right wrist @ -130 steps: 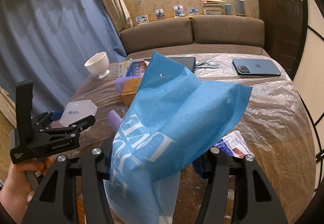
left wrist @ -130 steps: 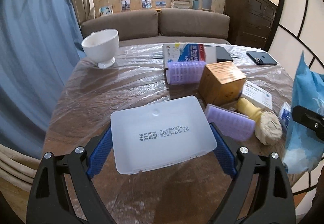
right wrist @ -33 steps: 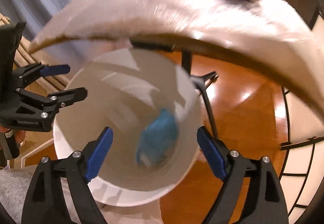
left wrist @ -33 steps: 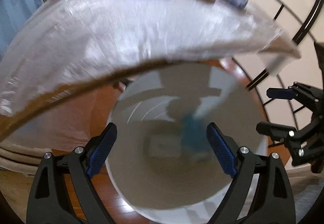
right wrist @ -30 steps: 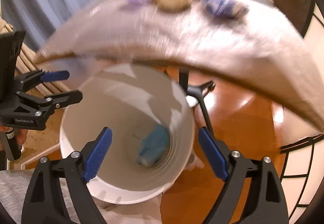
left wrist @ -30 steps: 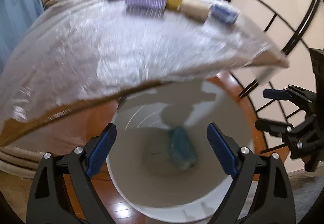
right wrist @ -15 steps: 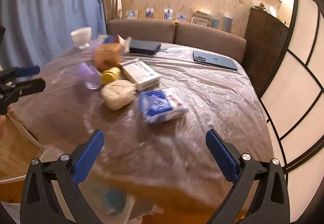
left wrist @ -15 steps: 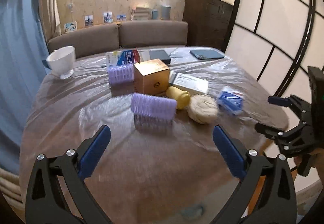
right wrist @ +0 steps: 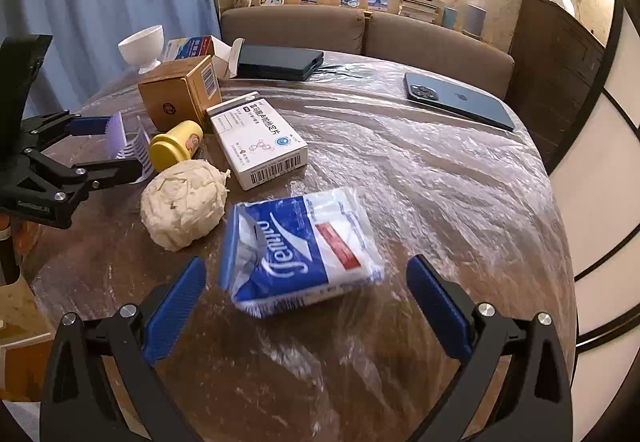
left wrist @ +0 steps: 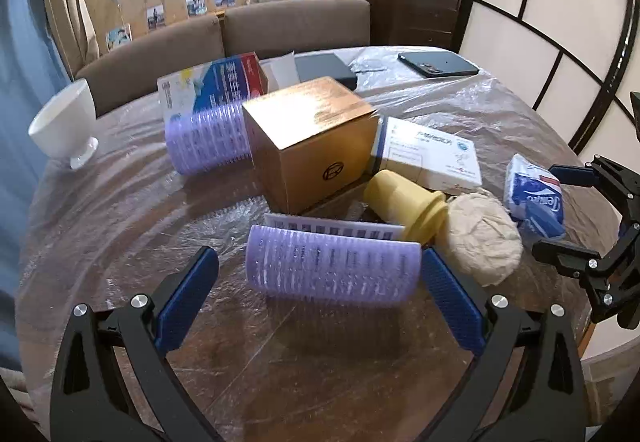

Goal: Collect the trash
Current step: 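Grasp the purple hair roller with the left tool while the right tool grasps the blue tissue pack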

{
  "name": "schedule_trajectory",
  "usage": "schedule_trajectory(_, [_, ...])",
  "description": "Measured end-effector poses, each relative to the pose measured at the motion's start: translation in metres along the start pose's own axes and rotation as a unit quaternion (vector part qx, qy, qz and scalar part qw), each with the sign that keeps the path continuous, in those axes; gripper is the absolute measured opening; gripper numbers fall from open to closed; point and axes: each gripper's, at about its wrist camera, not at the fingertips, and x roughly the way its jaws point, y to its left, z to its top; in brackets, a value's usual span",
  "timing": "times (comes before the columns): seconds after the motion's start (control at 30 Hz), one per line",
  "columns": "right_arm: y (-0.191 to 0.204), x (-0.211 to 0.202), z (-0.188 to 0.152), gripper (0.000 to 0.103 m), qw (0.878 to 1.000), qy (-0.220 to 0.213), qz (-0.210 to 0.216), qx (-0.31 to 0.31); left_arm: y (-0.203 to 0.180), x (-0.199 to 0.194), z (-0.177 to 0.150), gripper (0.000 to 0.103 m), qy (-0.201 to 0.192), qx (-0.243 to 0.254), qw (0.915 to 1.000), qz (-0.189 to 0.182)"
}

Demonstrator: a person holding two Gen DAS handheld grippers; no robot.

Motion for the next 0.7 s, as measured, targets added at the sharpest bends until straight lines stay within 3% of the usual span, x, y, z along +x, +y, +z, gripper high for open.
schedule_trajectory(0.17, [0.0015, 0.0071, 0.003, 0.089, 1.0, 0.008, 0.007, -0.005, 0.0061, 0.0016, -0.0015, 0.098, 0.002, -0.013, 0.9998, -0.012])
schedule_trajectory(0.53, [0.0033, 0.01, 0.0015, 0.087, 1.0, 0.01, 0.007, -0.007, 0.0058, 0.005, -0.0006, 0.09, 0.015, -0.006, 0.9998, -0.01])
schedule_trajectory(0.7, [0.0036, 0.0086, 0.0034, 0.073, 1.0, 0.006, 0.009, -0.008, 0.0056, 0.0041, 0.0022, 0.073, 0.017, -0.006, 0.9998, -0.002])
